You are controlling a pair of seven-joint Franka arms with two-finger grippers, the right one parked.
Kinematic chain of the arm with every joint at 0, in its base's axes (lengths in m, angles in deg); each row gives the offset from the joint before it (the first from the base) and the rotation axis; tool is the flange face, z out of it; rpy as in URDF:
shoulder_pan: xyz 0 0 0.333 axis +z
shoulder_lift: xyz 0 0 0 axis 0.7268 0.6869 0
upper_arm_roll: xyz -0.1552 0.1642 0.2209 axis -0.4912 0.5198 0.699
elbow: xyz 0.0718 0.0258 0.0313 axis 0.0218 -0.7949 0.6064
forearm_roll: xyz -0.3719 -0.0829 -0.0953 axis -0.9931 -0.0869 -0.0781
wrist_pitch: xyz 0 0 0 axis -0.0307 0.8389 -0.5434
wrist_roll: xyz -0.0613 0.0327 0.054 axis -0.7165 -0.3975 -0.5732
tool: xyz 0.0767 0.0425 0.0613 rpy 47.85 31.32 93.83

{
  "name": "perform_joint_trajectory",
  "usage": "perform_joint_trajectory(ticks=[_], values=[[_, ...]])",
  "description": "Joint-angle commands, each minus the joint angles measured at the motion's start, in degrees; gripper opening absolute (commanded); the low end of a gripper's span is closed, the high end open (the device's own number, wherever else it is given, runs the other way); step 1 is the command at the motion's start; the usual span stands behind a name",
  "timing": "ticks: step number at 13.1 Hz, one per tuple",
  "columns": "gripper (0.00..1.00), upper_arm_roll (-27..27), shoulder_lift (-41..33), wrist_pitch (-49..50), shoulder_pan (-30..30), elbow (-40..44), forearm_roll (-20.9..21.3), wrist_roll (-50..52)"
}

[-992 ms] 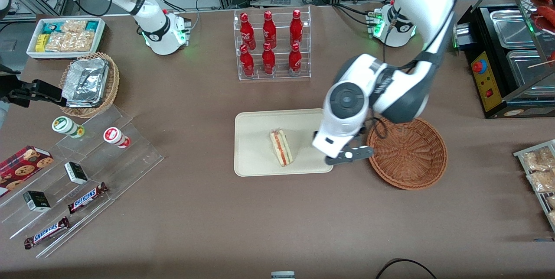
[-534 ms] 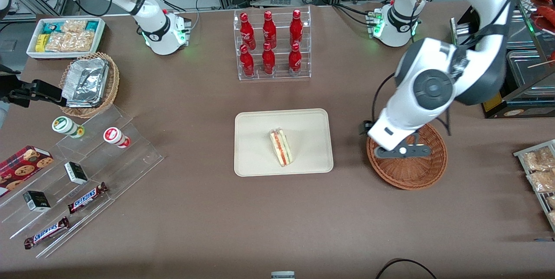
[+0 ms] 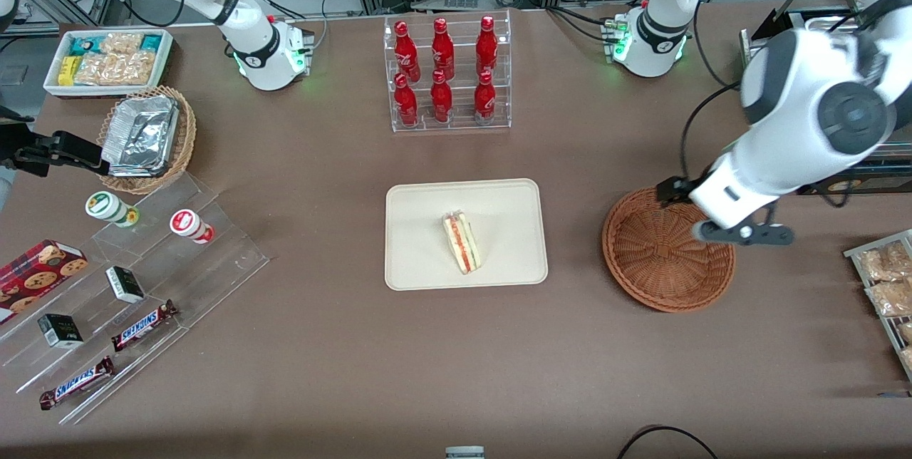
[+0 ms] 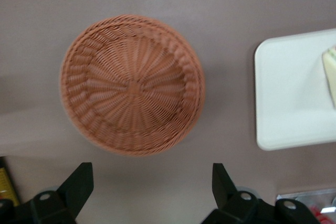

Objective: Place sandwich from basket to tray

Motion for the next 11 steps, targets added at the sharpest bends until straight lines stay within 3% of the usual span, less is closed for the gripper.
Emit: perform_joint_trajectory(ticks=[1, 5, 11], values=[[1.00, 3.12, -6.17, 4.87, -0.84, -1.92, -1.16, -6.43], [1.00, 3.22, -8.20, 13.23, -0.67, 2.99, -0.46, -6.71], [1.00, 9.18, -9.08, 12.98, -4.96, 3.10, -0.28, -6.79]])
